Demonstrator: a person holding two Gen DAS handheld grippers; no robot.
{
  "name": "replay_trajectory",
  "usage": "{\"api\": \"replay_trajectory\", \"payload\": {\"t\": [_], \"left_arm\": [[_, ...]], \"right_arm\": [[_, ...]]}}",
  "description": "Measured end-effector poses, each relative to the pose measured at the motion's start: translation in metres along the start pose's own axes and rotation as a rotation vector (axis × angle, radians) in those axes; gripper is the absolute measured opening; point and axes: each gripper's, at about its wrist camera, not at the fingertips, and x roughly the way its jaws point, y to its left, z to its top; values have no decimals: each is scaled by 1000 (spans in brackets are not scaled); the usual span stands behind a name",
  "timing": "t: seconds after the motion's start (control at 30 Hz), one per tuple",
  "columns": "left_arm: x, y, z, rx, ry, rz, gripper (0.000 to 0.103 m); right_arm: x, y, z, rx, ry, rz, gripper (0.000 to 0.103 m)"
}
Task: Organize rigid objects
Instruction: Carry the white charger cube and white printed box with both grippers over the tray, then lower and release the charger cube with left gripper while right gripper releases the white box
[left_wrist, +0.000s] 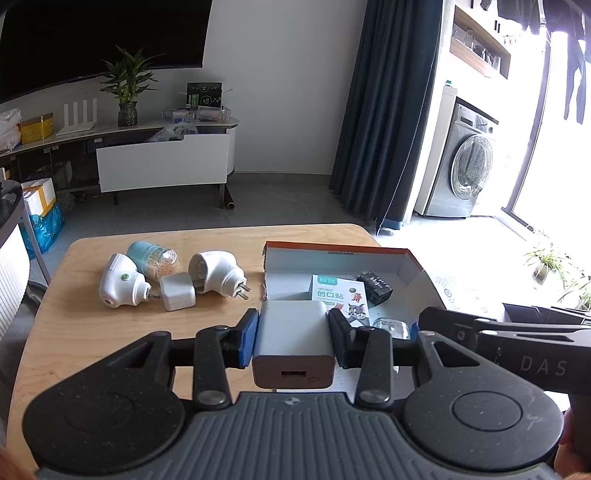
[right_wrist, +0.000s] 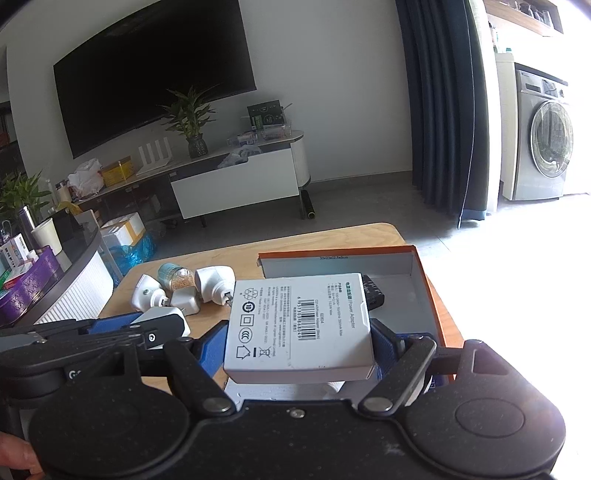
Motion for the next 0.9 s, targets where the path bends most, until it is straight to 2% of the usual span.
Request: {"api": "replay_trajectory", "payload": {"t": [0.9], "left_arm": [[18, -31, 5, 44, 21, -71, 41]], "right_arm": [[-4, -39, 3, 80, -34, -89, 93]]}}
